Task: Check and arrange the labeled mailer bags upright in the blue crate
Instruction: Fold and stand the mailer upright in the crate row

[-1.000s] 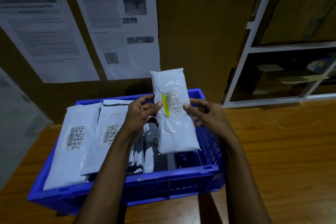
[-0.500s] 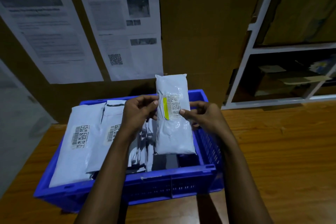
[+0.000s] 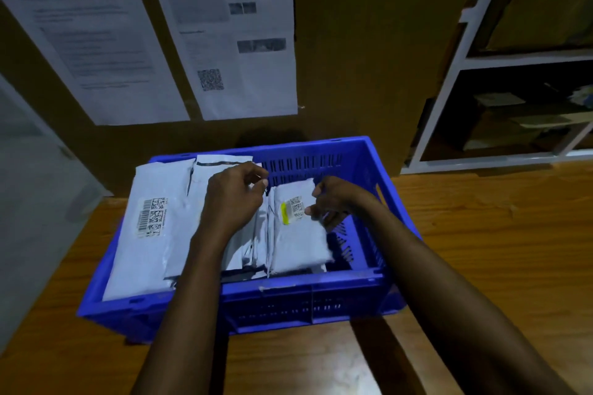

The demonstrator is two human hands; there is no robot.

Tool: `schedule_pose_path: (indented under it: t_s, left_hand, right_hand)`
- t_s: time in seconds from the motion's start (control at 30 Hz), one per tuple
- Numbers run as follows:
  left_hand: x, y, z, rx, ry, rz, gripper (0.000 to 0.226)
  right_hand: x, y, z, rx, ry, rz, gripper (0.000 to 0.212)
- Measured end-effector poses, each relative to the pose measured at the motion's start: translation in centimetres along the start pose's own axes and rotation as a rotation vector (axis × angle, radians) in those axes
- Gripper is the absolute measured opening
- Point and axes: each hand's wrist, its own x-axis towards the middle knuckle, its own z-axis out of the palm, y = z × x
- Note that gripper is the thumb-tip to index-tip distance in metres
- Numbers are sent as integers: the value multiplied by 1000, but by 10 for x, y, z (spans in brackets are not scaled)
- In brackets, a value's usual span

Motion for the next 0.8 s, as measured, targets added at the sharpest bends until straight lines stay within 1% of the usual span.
schedule_pose_path:
  t_s: [0.07,0.1,0.17,0.23,0.37,0.4,0.47,0.53,0.63,0.73,0.8]
  left_hand:
    - [-3,-2,3,14,5,22,13]
    - [-4,-4,4,31,9,47,13]
    - [-6,-5,7,86,10,84,17]
    - [-6,-7,10,124,-1,91,19]
    - [-6,-13,16,175,-3,89,12]
    - [-6,-14,17,200,-2,91,13]
    - [-7,-14,18,260,-5,100,15]
    - [-7,-9,19,307,-5,133,17]
    - [-6,4,20,346,-38,190,20]
    - [-8,20,29,380,-208,241,23]
    - [-10,26,38,397,-340,214,23]
  right_hand:
    - [5,4,8,-21,-66,13,17]
    - [8,6,11,-55,-81,14,20]
    - [13,10,14,-145,-85,10,33]
    - [17,12,15,-192,-85,20,38]
    - [25,17,18,-167,-98,53,54]
    - [26,17,17,-187,-78,37,53]
    - [26,17,15,-310,-10,-15,51]
    - [28,18,13,-395,23,-45,53]
    - [34,20,15,-314,-43,-37,47]
    - [35,19,14,-347,16,-69,31]
    - [38,21,13,-376,69,-51,23]
